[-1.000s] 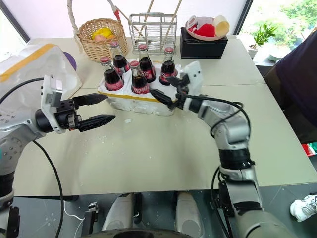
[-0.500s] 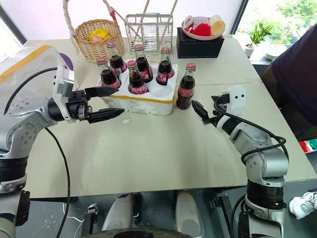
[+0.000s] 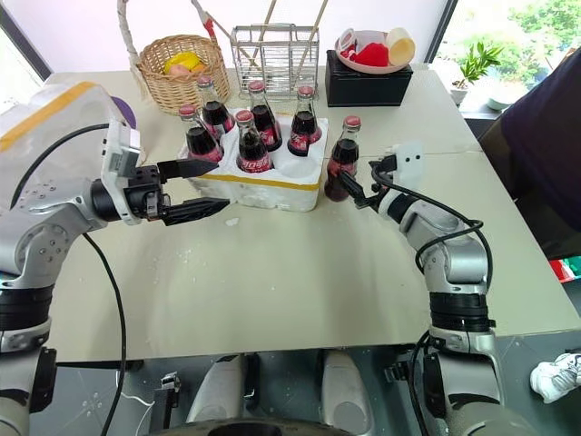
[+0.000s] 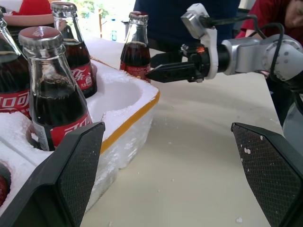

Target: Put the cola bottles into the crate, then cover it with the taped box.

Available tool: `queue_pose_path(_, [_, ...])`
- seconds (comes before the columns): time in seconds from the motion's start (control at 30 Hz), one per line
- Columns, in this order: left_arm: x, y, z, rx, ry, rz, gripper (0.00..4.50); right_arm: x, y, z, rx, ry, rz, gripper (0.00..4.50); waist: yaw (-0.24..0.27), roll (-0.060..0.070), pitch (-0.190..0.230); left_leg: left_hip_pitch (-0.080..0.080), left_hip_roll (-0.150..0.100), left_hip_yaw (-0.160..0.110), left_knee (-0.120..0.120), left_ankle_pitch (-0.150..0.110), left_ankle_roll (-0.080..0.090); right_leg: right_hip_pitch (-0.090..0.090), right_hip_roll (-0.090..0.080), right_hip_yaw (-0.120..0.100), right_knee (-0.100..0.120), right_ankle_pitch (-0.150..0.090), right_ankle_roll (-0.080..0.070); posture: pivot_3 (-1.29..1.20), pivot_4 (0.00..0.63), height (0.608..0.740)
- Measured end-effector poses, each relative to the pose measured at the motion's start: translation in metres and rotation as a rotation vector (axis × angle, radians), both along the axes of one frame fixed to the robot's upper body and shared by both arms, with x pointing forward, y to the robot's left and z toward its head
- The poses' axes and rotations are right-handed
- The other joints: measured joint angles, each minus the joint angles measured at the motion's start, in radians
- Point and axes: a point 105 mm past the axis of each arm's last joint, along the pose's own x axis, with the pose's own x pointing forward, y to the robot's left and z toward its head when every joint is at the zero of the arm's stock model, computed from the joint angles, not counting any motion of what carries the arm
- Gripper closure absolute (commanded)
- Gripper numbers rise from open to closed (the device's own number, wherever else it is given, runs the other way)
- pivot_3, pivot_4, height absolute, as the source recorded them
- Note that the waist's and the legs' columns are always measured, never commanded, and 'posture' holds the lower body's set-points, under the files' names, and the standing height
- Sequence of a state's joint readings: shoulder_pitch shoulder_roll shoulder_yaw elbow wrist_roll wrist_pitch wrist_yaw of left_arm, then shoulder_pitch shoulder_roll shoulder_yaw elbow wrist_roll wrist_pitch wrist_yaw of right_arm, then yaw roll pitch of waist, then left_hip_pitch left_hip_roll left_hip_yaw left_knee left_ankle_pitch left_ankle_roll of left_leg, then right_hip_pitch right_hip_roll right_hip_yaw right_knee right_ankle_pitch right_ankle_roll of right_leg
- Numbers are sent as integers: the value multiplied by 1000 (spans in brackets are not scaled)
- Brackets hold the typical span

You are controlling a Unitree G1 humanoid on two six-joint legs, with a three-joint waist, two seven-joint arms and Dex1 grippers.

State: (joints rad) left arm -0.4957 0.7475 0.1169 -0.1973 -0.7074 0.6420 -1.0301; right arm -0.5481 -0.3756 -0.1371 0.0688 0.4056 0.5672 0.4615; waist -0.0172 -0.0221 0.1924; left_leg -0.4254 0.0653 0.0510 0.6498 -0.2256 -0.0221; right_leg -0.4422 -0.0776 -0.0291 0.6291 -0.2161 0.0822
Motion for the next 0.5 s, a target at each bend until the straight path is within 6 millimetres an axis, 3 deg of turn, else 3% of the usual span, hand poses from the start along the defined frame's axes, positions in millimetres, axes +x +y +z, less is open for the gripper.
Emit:
queue_pose_path(0.23, [-1,4,2,-3,-12,21,0,24,9,-2,11,3,12,42,4,0,0,0,0,0,0,0,0,0,0,0,0,0,0,0,150,740])
queue_pose_path(0.33, [-1,4,1,-3,-11,23,0,28,10,-4,9,-4,23,862,3,0,0,0,0,0,0,0,0,0,0,0,0,0,0,0,150,740])
queue_pose_path(0.4, [-2,3,2,-2,-14,21,0,28,13,-4,9,-13,37,1713,3,0,0,0,0,0,0,0,0,0,0,0,0,0,0,0,150,740])
queue_pose_path(0.5, [-2,6,2,3,-16,30,0,24,14,-3,11,-17,44,1706,3,0,0,0,0,0,0,0,0,0,0,0,1,0,0,0,150,740])
